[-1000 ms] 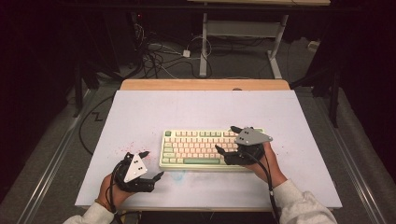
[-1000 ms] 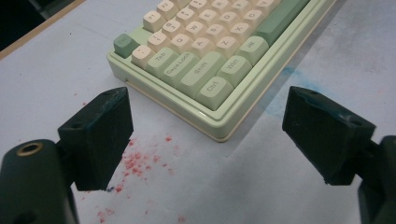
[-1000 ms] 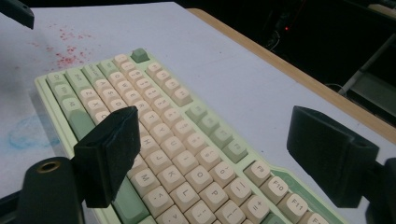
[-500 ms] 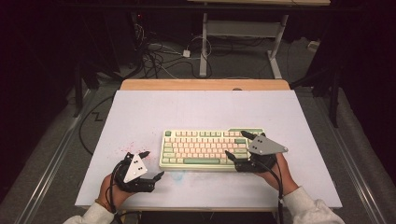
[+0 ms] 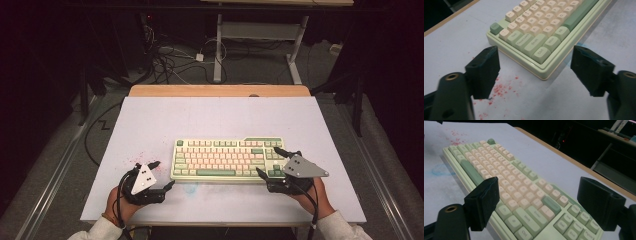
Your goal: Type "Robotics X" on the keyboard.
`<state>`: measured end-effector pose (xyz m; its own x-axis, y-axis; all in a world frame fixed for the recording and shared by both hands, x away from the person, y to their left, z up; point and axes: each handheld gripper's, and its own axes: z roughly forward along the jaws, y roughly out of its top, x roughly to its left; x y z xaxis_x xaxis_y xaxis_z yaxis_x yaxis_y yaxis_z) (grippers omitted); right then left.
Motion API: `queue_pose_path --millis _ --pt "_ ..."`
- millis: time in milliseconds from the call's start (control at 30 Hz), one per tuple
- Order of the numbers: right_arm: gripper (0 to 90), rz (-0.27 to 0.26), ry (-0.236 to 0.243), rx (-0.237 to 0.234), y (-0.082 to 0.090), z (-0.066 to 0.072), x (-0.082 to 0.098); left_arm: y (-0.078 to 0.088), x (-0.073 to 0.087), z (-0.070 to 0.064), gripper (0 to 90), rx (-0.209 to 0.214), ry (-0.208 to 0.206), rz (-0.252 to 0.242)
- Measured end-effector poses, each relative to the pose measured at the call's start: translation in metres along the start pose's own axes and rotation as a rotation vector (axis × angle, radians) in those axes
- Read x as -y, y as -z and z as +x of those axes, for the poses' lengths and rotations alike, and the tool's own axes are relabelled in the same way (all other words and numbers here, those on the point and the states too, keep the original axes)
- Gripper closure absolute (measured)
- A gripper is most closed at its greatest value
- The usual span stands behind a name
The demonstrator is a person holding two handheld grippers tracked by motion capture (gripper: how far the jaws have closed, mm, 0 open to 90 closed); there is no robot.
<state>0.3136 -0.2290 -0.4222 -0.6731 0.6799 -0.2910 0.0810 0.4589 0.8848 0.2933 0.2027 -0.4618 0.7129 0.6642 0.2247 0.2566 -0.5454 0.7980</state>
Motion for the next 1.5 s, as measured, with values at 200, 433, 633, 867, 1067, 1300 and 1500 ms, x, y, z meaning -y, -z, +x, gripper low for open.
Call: queue_pose_path --millis 200,433,633,867,1067,1300,1500 --pt "18.5 0.006 -0.006 -0.001 0.011 -0.001 0.012 0.000 -0.001 0.001 29.1 0.002 0.007 0.001" --pt "18.5 0.026 -0.019 0.006 0.019 0.000 0.025 -0.001 -0.002 0.002 42.5 0.002 0.018 0.018" --pt "18.6 0.044 -0.019 0.013 0.022 0.000 0.032 -0.003 -0.005 0.002 67.5 0.015 0.009 0.059" --pt "18.6 0.066 -0.010 0.019 0.025 0.001 0.038 -0.009 -0.014 0.003 87.1 0.088 0.023 0.072" --pt "18.6 0.072 -0.007 0.022 0.025 0.002 0.038 -0.020 -0.029 0.003 87.2 0.108 0.011 0.082" --pt "19.3 0.079 -0.008 0.006 0.023 0.003 0.038 -0.033 -0.051 0.002 87.2 0.159 -0.010 0.149" --pt "19.3 0.084 -0.005 0.002 0.022 0.004 0.038 -0.045 -0.069 0.008 87.2 0.163 -0.045 0.157"
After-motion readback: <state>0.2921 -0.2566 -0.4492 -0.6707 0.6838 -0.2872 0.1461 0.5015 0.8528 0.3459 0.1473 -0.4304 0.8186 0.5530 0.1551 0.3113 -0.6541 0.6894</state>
